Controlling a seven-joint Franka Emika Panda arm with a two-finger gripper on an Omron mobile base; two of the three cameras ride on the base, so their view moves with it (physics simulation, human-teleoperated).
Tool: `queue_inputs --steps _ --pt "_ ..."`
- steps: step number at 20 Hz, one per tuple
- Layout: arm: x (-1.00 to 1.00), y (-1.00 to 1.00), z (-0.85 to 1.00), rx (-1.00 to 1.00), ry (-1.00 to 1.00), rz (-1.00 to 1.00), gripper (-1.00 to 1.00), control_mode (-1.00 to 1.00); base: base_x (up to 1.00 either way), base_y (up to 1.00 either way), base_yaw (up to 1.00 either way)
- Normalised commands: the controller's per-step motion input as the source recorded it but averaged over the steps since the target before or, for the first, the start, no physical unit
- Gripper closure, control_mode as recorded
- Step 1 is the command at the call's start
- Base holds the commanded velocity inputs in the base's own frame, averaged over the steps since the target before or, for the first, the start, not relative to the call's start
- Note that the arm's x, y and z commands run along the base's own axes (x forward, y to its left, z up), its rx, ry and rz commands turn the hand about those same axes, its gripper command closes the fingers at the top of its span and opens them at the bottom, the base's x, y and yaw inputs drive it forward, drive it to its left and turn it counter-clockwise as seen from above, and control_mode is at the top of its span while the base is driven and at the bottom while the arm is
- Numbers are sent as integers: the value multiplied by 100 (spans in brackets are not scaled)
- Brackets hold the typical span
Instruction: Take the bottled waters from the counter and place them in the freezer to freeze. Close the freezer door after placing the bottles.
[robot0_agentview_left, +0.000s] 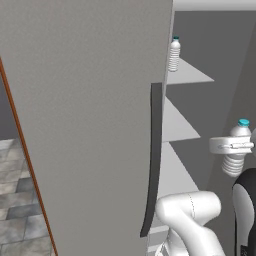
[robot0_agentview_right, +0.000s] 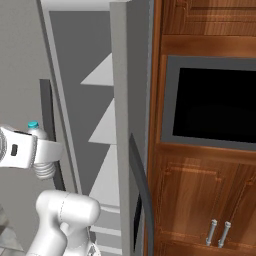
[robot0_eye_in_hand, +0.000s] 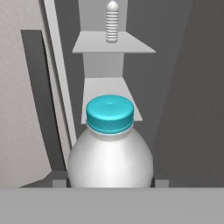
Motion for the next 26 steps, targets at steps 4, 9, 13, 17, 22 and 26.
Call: queue_inputs --steps 4,9,13,17,22,26 --pt "0 -2 0 0 0 0 100 -100 0 0 0" --pt "16 -15 0 1 0 0 100 -100 0 0 0" --pt "26 -10 12 0 0 0 100 -100 0 0 0" --pt "32 -4 16 5 0 5 100 -100 0 0 0" --pt "36 -2 8 0 0 5 100 -100 0 0 0" --pt "40 0 16 -1 0 0 100 -100 0 0 0"
